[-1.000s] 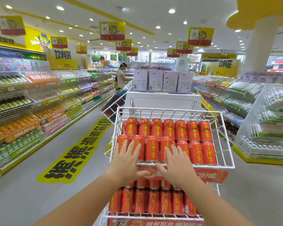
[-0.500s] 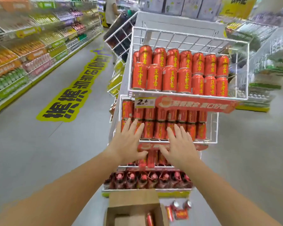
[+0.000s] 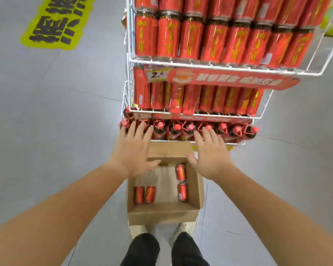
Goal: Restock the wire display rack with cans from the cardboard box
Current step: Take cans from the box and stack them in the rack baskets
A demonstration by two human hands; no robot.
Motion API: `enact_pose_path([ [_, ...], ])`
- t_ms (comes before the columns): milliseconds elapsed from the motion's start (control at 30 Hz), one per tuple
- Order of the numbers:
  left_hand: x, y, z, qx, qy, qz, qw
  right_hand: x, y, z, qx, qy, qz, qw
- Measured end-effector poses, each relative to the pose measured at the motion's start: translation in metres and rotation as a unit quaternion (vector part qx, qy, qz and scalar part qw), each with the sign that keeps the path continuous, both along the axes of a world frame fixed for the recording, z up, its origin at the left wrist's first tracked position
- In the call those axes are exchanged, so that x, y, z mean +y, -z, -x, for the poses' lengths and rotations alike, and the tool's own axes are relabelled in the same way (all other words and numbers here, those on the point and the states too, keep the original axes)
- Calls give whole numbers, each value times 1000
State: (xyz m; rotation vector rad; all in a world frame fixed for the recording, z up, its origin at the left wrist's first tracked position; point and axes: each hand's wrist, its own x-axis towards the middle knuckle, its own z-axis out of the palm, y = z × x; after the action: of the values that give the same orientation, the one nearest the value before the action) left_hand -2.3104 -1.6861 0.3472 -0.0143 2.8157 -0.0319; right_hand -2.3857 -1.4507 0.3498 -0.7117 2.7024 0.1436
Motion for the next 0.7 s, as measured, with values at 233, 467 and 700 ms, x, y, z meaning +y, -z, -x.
enact_pose_path([
  [233, 13, 185, -60, -102, -36, -25, 994, 23, 187, -37, -105, -13, -32, 994],
  [467, 28, 353, -100, -198, -98, -93, 971, 34, 363, -77, -199, -10, -40, 979],
  [700, 32, 492, -115, -287, -291, -204, 889, 8, 506, -107, -302, 2, -49, 952],
])
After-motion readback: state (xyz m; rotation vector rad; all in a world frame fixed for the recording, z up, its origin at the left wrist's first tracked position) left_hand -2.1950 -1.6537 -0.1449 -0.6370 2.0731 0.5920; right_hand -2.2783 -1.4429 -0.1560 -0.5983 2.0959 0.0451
